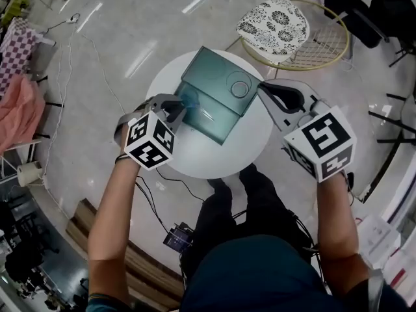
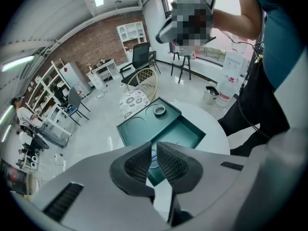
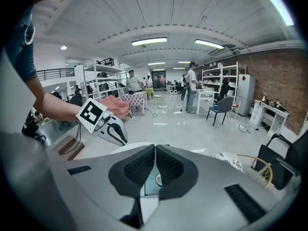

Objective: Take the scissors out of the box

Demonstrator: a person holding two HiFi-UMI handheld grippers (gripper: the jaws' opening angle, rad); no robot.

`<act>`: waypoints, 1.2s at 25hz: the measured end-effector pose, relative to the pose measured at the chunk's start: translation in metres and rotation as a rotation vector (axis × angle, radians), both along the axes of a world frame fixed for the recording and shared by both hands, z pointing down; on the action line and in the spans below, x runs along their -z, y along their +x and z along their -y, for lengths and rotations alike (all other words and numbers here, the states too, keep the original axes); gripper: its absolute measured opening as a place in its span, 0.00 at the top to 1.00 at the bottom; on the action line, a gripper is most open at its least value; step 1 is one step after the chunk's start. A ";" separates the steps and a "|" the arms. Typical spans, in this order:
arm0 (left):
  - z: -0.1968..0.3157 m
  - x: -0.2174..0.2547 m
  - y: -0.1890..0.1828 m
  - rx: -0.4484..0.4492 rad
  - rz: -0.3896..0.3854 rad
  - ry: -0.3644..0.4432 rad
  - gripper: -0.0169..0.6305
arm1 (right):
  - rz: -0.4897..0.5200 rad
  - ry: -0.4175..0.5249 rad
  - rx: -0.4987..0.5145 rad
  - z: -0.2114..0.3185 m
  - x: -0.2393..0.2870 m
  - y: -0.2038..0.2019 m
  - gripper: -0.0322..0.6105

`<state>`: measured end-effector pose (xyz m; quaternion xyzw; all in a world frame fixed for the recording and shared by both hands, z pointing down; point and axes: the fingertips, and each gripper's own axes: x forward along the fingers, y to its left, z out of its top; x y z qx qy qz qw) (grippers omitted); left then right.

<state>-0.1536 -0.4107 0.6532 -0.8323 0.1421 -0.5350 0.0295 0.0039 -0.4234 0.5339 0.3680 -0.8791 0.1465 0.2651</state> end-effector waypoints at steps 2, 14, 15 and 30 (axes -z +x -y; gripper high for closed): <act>0.005 -0.021 0.004 -0.033 0.027 -0.010 0.93 | 0.001 -0.017 -0.005 0.005 -0.015 0.007 0.89; 0.007 -0.146 0.052 -0.278 0.191 -0.046 0.79 | 0.021 -0.081 -0.044 0.016 -0.096 0.071 0.89; 0.007 -0.156 0.053 -0.303 0.206 -0.049 0.78 | 0.023 -0.087 -0.048 0.017 -0.102 0.074 0.89; 0.012 -0.253 0.068 -0.577 0.391 -0.039 0.71 | 0.034 -0.169 -0.079 0.024 -0.180 0.108 0.89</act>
